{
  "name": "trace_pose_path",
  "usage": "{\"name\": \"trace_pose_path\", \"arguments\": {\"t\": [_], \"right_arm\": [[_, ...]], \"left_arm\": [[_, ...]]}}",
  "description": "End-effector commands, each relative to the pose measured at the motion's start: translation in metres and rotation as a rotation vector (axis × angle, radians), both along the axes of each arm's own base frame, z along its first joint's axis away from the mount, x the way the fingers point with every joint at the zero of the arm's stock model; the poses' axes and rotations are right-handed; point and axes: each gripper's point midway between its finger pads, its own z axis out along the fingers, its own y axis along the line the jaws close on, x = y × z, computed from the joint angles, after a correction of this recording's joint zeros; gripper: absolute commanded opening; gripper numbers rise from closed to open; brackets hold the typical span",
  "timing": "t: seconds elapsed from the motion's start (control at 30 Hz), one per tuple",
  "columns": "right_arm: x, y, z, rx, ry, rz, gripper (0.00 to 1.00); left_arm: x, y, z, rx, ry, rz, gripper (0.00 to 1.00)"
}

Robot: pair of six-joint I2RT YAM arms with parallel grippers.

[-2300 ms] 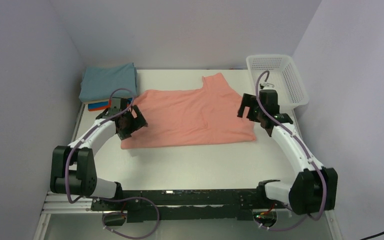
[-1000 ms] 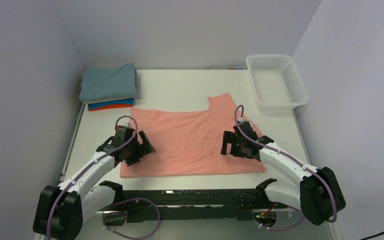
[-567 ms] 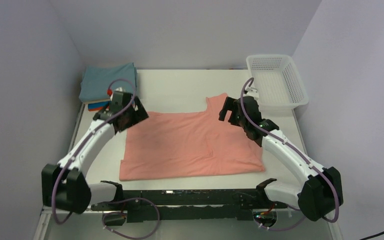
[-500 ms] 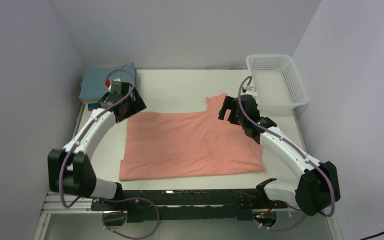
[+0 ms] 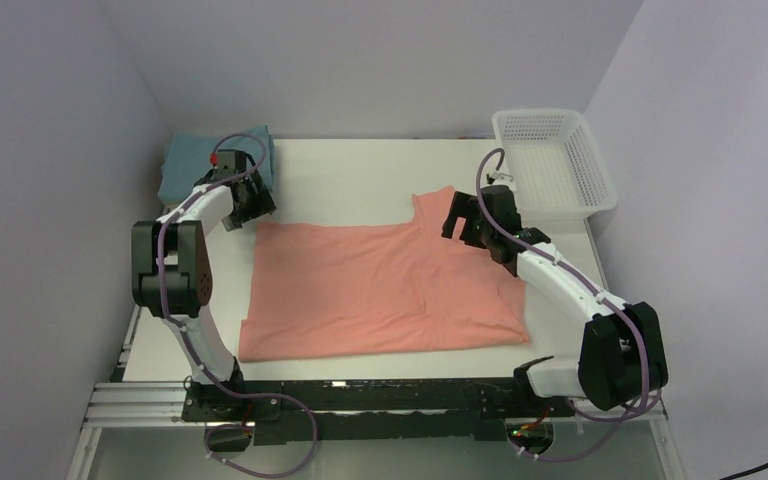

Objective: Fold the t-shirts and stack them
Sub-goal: Grab the side of the flattened tshirt furthest away from the robot with both arms

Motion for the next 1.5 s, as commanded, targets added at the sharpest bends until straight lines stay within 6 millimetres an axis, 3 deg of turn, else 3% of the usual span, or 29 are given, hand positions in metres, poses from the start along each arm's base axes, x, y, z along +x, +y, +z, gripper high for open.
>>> {"name": "trace_pose_path", "arguments": {"t": [0.0, 0.27, 0.63, 0.77, 0.83, 0.87, 0.97, 1.1, 1.37, 1.47], "right_arm": [[0.017, 0.004, 0.016, 0.036, -0.057, 0.024, 1.00], [0.016, -0.004, 0.012, 0.048, -0.051, 0.016, 1.00], [0.017, -0.010, 0.014, 0.052, -0.057, 0.012, 1.00], [0.023, -0.010, 0.014, 0.046, -0.057, 0.021, 1.00], [0.029, -0.009, 0.013, 0.033, -0.055, 0.022, 1.00], [0.033, -0.011, 0.012, 0.020, -0.051, 0.017, 1.00], [0.053, -0.012, 0.005, -0.029, -0.018, 0.009, 1.00], [0.096, -0.010, -0.001, -0.077, -0.016, -0.010, 1.00], [0.188, 0.008, -0.040, -0.154, 0.048, -0.024, 0.89], [0.209, 0.009, -0.058, -0.199, 0.059, -0.028, 0.86]], "left_arm": [[0.021, -0.019, -0.004, -0.043, -0.060, -0.121, 0.76], [0.003, -0.022, -0.035, -0.069, 0.013, -0.116, 0.66], [0.002, -0.020, -0.044, -0.038, 0.077, -0.100, 0.41], [0.003, -0.024, -0.043, -0.015, 0.079, -0.116, 0.24], [0.004, -0.025, -0.041, -0.002, 0.076, -0.119, 0.08], [0.004, -0.025, -0.041, 0.008, 0.080, -0.115, 0.00], [0.004, -0.026, -0.038, 0.018, 0.065, -0.123, 0.00], [0.005, -0.025, -0.029, 0.047, 0.041, -0.117, 0.00], [0.009, -0.027, -0.001, 0.045, -0.041, -0.114, 0.00], [0.008, -0.031, 0.006, 0.027, -0.067, -0.130, 0.00]]}}
